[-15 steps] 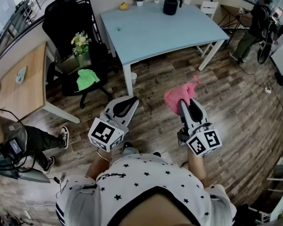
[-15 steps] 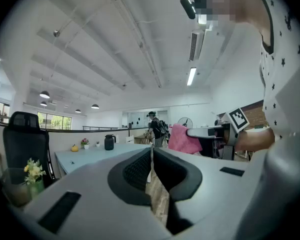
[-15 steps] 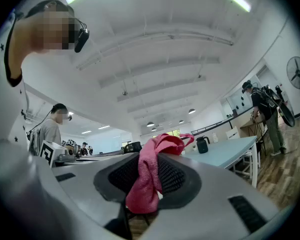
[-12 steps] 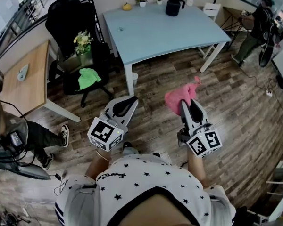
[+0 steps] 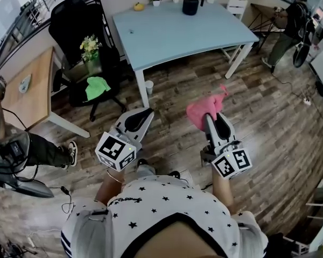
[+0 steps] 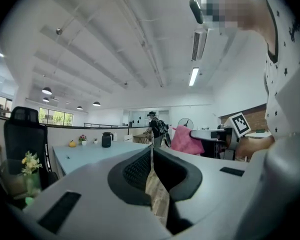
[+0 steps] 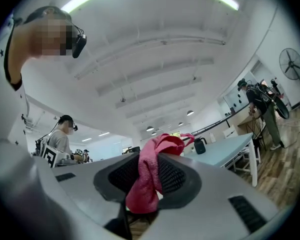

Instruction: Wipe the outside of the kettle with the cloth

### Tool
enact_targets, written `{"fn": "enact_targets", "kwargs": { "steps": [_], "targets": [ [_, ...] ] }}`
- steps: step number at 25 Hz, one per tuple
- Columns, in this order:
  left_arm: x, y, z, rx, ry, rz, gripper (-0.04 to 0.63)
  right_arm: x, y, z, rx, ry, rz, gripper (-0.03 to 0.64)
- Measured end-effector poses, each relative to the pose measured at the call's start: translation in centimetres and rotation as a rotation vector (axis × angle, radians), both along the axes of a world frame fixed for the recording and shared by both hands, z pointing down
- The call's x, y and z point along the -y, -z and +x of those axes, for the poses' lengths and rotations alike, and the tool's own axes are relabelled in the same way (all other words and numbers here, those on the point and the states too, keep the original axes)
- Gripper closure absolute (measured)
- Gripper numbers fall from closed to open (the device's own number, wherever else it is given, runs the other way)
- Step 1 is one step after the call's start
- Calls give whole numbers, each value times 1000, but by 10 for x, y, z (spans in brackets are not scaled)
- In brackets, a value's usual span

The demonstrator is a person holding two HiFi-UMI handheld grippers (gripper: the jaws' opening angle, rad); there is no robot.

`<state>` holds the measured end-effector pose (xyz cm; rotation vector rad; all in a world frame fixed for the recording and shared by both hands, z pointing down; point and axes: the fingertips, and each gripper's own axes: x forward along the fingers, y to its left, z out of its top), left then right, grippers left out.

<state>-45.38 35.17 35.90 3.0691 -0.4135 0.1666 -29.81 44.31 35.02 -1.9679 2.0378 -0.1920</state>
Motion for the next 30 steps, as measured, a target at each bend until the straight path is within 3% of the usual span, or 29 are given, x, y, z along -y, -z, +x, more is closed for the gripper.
{"fn": "enact_targets", "kwargs": {
  "steps": [11,18,30],
  "targets": [
    [-41,-12,28,43,-84,-5,557,-52,-18,22,69,-63,5,508],
    [-42,-9,60,30,-127,1,557,-68,-19,47,74,-107,4,506],
    [1,-17,150,3,-220,9,557,-33,-19,122,19,-194,-37,506]
  ]
}}
